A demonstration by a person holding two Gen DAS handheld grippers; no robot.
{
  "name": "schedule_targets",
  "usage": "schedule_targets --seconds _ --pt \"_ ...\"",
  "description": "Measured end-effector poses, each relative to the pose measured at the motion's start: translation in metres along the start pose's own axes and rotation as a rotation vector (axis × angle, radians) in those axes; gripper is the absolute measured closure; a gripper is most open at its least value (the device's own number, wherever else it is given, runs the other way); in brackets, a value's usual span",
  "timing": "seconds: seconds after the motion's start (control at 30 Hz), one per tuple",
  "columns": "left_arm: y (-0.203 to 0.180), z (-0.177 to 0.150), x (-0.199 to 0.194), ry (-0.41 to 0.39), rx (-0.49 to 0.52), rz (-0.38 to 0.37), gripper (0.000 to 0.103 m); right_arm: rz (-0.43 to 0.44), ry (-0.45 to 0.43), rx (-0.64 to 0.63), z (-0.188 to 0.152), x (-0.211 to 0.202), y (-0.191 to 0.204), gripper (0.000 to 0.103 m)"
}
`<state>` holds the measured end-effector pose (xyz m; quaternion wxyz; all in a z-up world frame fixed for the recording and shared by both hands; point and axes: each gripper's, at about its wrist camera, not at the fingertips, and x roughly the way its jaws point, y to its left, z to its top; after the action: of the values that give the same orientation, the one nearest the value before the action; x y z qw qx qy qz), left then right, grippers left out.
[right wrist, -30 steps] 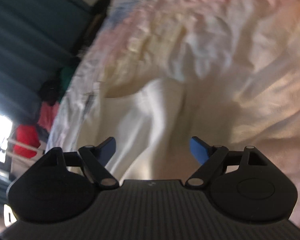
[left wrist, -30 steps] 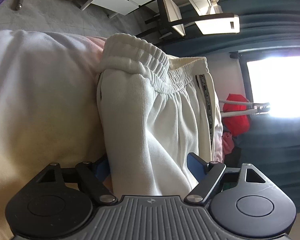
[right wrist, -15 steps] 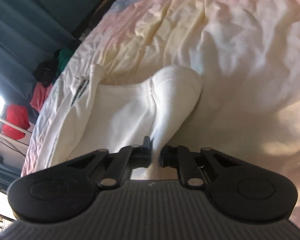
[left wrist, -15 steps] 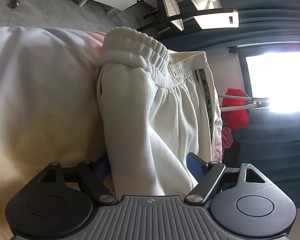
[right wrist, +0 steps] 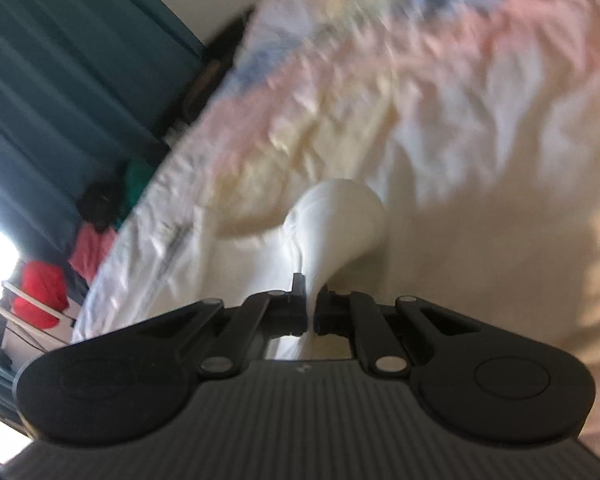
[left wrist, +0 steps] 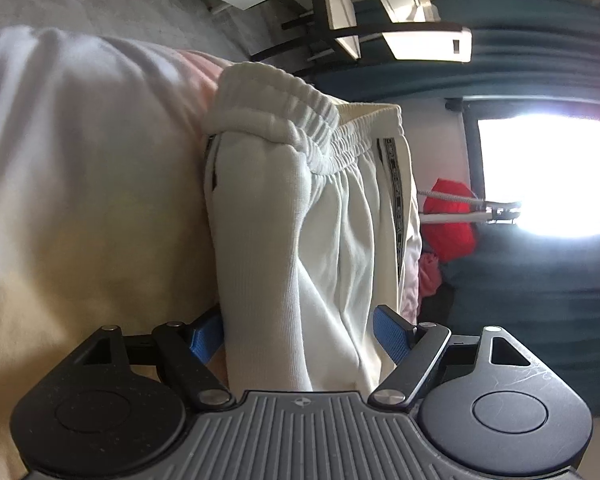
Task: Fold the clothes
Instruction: 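Grasp the elastic waistband with the left gripper while the right gripper grasps the leg end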
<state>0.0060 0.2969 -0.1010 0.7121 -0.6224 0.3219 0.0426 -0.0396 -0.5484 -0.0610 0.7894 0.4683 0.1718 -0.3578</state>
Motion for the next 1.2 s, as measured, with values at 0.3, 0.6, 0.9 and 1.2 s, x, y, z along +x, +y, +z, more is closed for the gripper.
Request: schedule_targets --seconds 0.3,0.6,0.9,1.2 --pt "-0.007 0.003 0.015 -0.013 0.048 0.062 0.042 -0.012 0.124 0.026 -0.012 0.015 -0.004 0.086" --pt "-0.002 -0.001 0.010 0.031 0.018 0.049 0.039 -0.006 0.185 0.082 -0.021 0.020 -0.013 0.076" --pt "-0.008 -0.003 0.017 0.033 0.050 0.048 0.046 0.072 0.072 -0.003 -0.013 0.004 0.004 0.097" --pt "-0.008 -0.001 0.010 -0.011 0.053 0.042 0.089 0.062 0.017 -0.042 -0.011 -0.008 0.011 0.097"
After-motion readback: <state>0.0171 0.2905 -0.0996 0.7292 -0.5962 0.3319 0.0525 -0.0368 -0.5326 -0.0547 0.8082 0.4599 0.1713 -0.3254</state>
